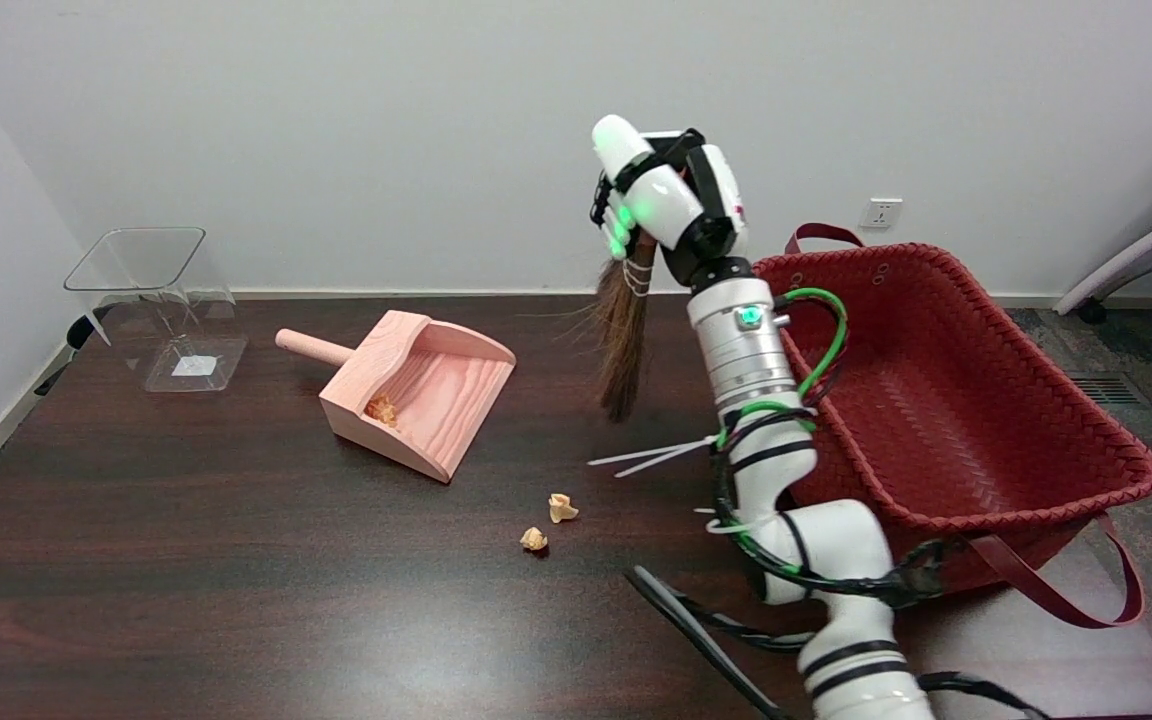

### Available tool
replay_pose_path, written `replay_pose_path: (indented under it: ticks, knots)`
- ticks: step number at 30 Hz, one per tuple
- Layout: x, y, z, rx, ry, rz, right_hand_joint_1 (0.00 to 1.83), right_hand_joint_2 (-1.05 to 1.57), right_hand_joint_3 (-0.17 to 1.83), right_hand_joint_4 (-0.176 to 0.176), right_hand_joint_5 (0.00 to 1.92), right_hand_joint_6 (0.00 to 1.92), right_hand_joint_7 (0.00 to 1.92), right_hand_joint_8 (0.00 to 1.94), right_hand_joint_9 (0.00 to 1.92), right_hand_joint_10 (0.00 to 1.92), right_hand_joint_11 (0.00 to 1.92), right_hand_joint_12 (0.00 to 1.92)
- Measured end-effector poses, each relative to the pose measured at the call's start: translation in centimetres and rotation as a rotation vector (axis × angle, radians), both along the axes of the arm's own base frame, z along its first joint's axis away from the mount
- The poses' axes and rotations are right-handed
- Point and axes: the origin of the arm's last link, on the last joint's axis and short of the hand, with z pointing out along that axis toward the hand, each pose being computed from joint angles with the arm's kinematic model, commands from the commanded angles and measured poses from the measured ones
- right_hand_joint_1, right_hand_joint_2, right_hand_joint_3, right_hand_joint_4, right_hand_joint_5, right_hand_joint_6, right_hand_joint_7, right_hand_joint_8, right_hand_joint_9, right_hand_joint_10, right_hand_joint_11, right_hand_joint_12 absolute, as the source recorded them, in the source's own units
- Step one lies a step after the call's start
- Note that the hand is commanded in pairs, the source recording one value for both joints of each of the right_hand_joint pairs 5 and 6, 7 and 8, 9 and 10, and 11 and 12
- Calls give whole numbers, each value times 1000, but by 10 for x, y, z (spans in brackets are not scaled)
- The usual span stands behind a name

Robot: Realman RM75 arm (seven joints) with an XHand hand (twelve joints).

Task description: Sweep the paper balls into the dustpan.

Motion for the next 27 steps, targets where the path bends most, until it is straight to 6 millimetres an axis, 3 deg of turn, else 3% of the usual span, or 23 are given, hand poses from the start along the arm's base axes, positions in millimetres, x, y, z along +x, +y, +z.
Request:
replay_pose_path:
  ticks: [13, 27]
  knots:
    - [12, 14, 15, 245, -270, -34, 963, 1571, 876, 0, 1920, 1920, 1920, 1920, 1920, 1920, 1920, 1920]
    - [3, 27, 29, 403, -433, -112, 945, 1571, 832, 0, 1920, 1920, 1920, 1920, 1920, 1920, 1920, 1920]
